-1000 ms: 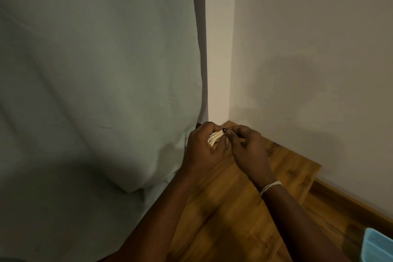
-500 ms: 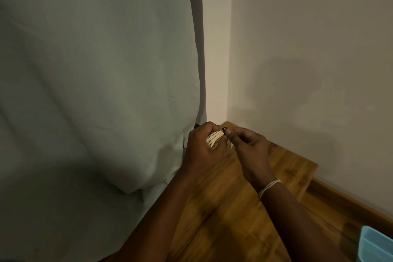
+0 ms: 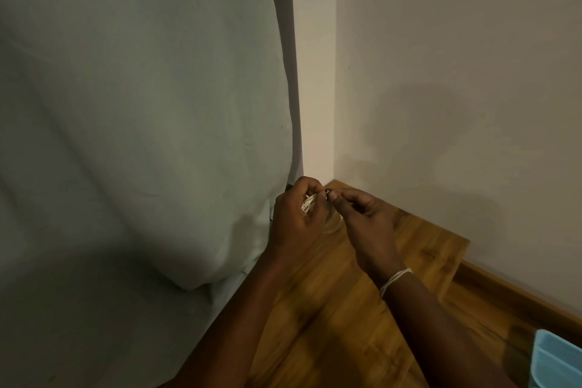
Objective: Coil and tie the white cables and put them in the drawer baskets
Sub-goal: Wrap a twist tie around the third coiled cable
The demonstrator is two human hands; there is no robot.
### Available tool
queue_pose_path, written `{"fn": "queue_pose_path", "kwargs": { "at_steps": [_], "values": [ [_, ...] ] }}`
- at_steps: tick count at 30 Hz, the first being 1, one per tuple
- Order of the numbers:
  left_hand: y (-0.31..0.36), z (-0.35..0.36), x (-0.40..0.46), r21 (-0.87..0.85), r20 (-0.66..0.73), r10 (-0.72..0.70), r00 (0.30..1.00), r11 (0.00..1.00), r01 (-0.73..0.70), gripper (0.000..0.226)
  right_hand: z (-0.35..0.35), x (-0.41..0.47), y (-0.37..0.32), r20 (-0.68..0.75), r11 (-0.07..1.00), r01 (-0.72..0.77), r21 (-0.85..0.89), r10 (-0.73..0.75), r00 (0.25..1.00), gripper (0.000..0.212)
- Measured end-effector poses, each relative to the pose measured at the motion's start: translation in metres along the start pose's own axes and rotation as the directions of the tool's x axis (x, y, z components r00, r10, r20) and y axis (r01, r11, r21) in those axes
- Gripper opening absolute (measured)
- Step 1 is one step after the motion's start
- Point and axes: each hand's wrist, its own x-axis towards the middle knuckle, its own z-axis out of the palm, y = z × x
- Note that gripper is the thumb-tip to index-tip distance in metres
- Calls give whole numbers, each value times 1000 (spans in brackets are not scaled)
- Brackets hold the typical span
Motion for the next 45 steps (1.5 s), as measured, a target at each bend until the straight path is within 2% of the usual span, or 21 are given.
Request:
{"fn": "queue_pose_path", "kwargs": {
  "at_steps": [6,10,14,16,21,25,27,29,31,42,45],
  "values": [
    [-6,1,0,19,8,18,1000,1000,-18,12,-5,5,-5,73,960,201,-197,-190,979,13],
    [-6,0,4,38,59,49,997,998,-51,24,-12,8,-5,252,880,410,-238,-352,901,31],
    [-4,-1,6,13,72,28,997,999,-29,24,-20,10,-7,348,813,520,-260,-423,836,32],
    [-4,0,6,13,48,-15,999,1000,14,22,-24,14,-5,359,799,530,-285,-424,832,30],
    [0,2,7,-6,-25,-107,994,994,107,31,-29,18,2,244,867,417,-272,-356,902,24],
    [5,-1,10,-109,59,-160,985,980,166,9,-32,22,-3,250,848,461,-260,-402,881,23],
    [8,-2,11,-172,118,-200,973,961,219,11,-33,23,-6,254,828,489,-276,-428,867,23],
    [9,0,13,-165,144,-216,966,957,239,17,-35,24,-8,253,811,515,-278,-456,854,23],
    [10,1,14,-115,131,-211,969,967,226,22,-36,25,-9,251,795,529,-296,-469,847,23],
    [23,8,13,-70,28,-95,995,993,97,4,-38,27,-16,238,696,603,-390,-556,796,27],
    [24,8,13,-133,92,-185,978,971,196,4,-42,28,-17,287,615,652,-444,-591,754,25]
  ]
}}
